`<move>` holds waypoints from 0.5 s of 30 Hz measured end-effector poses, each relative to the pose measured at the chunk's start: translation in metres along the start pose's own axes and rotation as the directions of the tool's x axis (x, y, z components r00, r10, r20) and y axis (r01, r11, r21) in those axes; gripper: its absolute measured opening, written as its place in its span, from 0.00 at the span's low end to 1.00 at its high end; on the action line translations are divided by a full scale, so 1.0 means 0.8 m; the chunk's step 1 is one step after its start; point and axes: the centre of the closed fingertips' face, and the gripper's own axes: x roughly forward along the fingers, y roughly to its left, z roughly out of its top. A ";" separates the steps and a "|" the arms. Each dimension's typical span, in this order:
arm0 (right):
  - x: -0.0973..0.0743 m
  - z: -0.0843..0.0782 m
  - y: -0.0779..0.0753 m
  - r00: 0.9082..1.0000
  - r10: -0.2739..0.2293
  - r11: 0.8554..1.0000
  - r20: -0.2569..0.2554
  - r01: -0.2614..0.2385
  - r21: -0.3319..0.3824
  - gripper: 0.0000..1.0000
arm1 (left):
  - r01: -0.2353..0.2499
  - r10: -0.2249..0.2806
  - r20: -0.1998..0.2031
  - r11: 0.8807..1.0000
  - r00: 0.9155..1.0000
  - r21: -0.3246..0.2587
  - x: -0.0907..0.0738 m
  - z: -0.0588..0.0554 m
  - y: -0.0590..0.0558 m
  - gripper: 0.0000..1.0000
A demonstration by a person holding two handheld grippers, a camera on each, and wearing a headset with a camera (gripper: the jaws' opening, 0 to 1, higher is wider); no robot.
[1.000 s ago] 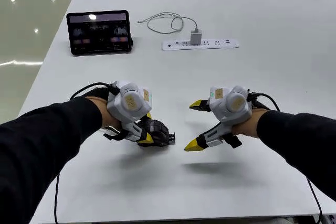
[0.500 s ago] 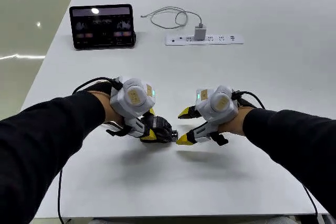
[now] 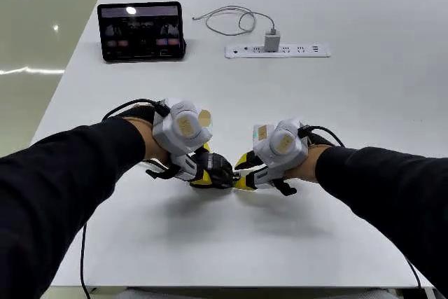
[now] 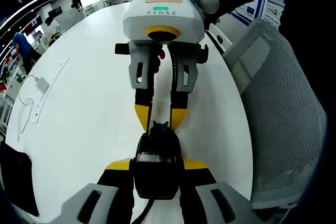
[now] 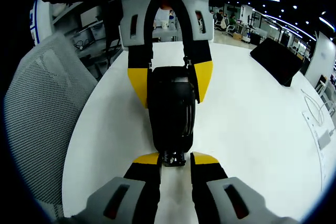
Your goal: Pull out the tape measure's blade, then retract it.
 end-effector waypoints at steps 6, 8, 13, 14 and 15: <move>0.001 -0.004 0.004 1.000 0.009 0.999 -0.029 -0.010 -0.032 0.12 | 0.001 -0.001 0.001 1.000 1.000 -0.002 0.000 0.000 0.000 0.29; 0.002 -0.004 0.003 0.999 0.009 0.999 -0.032 -0.011 -0.046 0.12 | 0.001 -0.001 0.000 1.000 1.000 -0.003 0.000 0.000 0.000 0.29; 0.002 -0.004 0.004 0.998 0.017 0.997 -0.060 -0.021 -0.074 0.11 | 0.006 -0.006 -0.007 1.000 1.000 0.008 0.000 0.000 0.000 0.29; 0.002 -0.004 0.004 0.998 0.017 0.997 -0.057 -0.021 -0.073 0.11 | 0.007 -0.007 -0.012 1.000 1.000 0.009 0.000 0.000 0.000 0.29; 0.001 -0.004 0.003 0.999 0.022 0.998 -0.049 -0.024 -0.052 0.10 | 0.009 -0.008 -0.016 1.000 1.000 0.008 0.000 -0.001 0.000 0.29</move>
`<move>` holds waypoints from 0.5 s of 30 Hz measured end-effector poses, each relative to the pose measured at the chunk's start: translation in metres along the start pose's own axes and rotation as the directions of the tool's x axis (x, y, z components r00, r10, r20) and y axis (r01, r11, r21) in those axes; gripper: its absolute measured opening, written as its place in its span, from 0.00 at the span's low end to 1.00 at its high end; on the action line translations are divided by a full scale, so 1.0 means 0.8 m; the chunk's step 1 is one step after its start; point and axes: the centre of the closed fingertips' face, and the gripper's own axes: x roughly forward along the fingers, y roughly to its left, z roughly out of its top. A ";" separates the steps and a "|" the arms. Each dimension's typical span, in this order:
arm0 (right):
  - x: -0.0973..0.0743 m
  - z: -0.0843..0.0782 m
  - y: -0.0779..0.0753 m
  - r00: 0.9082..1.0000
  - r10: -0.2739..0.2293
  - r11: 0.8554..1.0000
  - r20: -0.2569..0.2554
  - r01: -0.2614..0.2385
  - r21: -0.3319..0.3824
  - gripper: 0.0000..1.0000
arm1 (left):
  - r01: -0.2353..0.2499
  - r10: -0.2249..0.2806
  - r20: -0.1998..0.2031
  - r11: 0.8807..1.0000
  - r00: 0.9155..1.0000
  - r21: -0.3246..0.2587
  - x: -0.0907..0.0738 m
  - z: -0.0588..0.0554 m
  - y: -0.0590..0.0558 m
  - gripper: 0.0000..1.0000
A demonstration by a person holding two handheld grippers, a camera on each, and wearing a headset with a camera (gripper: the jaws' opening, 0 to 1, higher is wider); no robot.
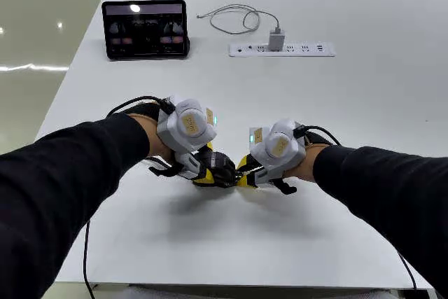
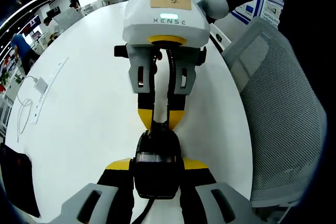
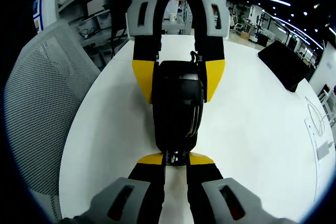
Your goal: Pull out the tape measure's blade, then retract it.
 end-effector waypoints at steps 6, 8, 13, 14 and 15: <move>-0.001 -0.001 -0.002 1.000 -0.001 0.999 0.005 0.001 0.040 0.09 | -0.010 0.010 -0.005 1.000 1.000 -0.019 -0.001 -0.001 0.000 0.29; -0.001 -0.002 -0.002 1.000 -0.001 0.999 0.006 0.001 0.043 0.09 | -0.012 0.012 -0.005 1.000 1.000 -0.022 -0.001 -0.001 0.000 0.29; -0.001 -0.003 -0.002 1.000 -0.003 1.000 0.002 0.003 0.025 0.09 | -0.013 0.012 -0.004 1.000 1.000 -0.022 -0.001 -0.001 0.001 0.29; -0.001 -0.003 -0.002 1.000 -0.004 1.000 0.001 0.004 0.025 0.09 | -0.012 0.012 -0.004 1.000 1.000 -0.021 0.000 -0.001 0.001 0.29; -0.002 -0.004 -0.002 1.000 -0.004 1.000 0.001 0.004 0.026 0.09 | -0.013 0.013 -0.005 1.000 1.000 -0.025 0.000 -0.001 0.001 0.29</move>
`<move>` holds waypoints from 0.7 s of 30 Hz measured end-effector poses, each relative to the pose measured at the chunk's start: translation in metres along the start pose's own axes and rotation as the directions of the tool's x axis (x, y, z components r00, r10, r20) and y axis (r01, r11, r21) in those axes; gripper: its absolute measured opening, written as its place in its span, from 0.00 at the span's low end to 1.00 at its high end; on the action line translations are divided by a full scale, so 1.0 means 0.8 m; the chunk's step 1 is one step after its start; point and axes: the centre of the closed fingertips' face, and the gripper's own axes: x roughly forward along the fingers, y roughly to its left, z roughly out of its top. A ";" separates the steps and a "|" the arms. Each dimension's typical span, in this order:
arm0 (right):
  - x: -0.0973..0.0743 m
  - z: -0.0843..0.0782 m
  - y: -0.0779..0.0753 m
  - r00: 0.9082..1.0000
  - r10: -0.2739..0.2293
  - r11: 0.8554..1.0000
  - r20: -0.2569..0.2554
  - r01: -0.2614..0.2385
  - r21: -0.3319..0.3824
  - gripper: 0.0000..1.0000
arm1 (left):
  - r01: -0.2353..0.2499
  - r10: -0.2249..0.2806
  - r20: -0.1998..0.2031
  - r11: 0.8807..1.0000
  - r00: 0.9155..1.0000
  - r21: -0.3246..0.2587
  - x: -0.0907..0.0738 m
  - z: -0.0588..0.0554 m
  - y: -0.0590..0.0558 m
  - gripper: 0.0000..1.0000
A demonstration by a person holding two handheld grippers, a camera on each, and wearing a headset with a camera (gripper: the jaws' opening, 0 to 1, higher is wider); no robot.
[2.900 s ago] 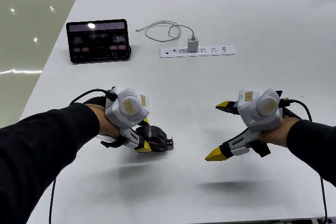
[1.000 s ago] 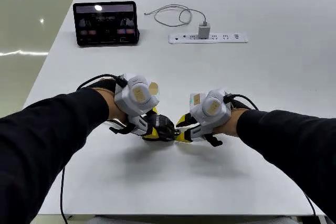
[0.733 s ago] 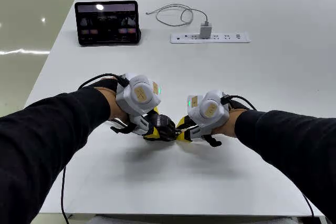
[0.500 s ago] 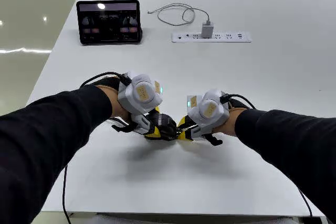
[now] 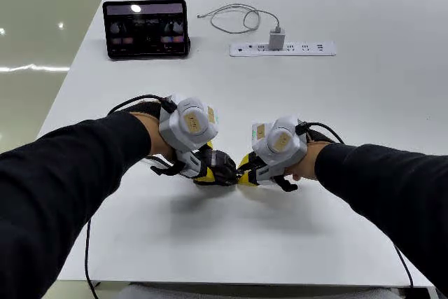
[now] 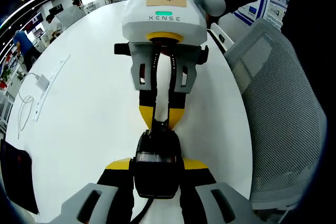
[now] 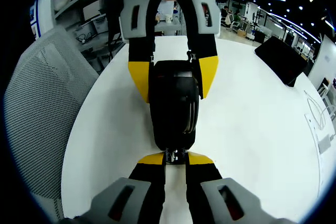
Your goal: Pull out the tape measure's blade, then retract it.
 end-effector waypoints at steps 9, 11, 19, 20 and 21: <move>-0.008 -0.009 -0.002 1.000 0.005 1.000 -0.008 -0.005 0.014 0.09 | -0.003 0.003 0.002 1.000 1.000 -0.002 0.000 0.001 0.000 0.29; -0.009 -0.011 -0.002 1.000 0.004 1.000 -0.009 -0.004 0.014 0.09 | -0.003 0.003 0.002 1.000 1.000 -0.001 0.000 0.001 0.000 0.29; -0.013 -0.015 -0.002 1.000 -0.005 1.000 -0.011 0.006 0.024 0.09 | -0.006 0.006 0.003 1.000 1.000 -0.002 0.001 0.001 0.000 0.29; -0.014 -0.016 -0.001 1.000 -0.005 1.000 -0.010 0.005 0.025 0.09 | -0.006 0.006 0.004 1.000 1.000 -0.002 0.001 0.001 0.000 0.29; -0.014 -0.016 -0.001 1.000 -0.005 1.000 -0.010 0.005 0.027 0.09 | -0.006 0.006 0.004 1.000 1.000 -0.003 0.001 0.001 0.000 0.29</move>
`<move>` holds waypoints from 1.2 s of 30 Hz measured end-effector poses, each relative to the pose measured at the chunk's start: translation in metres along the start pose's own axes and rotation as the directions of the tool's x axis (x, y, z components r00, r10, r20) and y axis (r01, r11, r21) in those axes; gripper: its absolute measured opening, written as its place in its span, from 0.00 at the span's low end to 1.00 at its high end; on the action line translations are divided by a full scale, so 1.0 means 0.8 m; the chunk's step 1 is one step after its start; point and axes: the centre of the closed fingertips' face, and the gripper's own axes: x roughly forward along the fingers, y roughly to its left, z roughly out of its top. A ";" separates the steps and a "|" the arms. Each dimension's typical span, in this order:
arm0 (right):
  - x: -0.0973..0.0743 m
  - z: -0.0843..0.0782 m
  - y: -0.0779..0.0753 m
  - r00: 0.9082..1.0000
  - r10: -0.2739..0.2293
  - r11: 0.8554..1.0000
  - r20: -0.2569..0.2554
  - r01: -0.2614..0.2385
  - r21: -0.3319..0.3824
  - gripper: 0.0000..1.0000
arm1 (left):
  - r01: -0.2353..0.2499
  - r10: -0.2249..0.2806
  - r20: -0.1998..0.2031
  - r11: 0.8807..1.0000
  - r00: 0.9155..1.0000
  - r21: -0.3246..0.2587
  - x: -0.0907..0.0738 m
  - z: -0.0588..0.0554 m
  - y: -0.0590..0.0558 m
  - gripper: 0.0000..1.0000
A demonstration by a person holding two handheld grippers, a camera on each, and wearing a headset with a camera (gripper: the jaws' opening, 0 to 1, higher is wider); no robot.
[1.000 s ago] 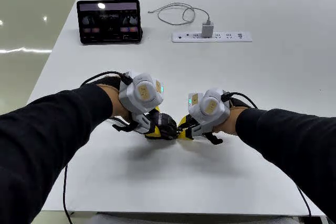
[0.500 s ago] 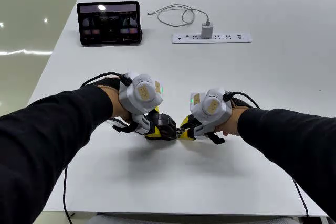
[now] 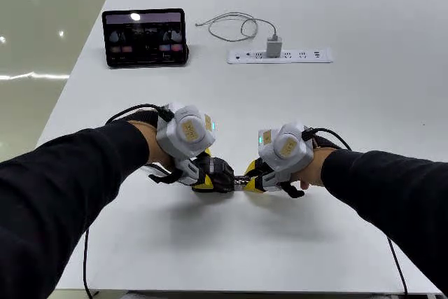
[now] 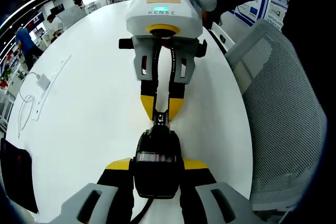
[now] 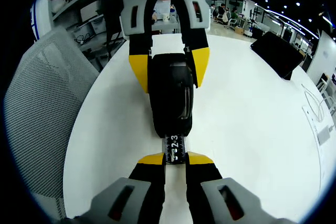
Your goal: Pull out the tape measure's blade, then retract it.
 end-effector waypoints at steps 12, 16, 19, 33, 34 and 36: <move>-0.008 -0.009 0.000 1.000 0.002 1.000 -0.014 -0.002 0.013 0.09 | -0.001 0.002 0.013 1.000 1.000 -0.009 0.000 0.000 0.000 0.29; -0.009 -0.012 -0.001 1.000 0.000 1.000 -0.018 0.000 0.012 0.09 | 0.002 -0.001 0.011 1.000 1.000 -0.012 0.000 0.000 0.000 0.29; -0.011 -0.014 -0.001 1.000 0.000 1.000 -0.022 0.000 0.014 0.09 | 0.004 -0.004 0.011 1.000 1.000 -0.012 0.000 0.000 0.000 0.29; -0.020 -0.027 -0.001 0.999 0.002 1.000 -0.034 -0.001 0.026 0.09 | 0.004 -0.004 0.009 1.000 1.000 -0.012 0.000 -0.001 0.000 0.29; -0.021 -0.028 -0.001 0.999 0.000 1.000 -0.035 0.001 0.025 0.09 | 0.004 -0.004 0.009 1.000 1.000 -0.012 0.000 -0.001 0.000 0.29; -0.022 -0.029 -0.001 0.999 -0.001 1.000 -0.038 0.002 0.030 0.09 | 0.004 -0.004 0.008 1.000 1.000 -0.013 0.000 -0.001 0.000 0.29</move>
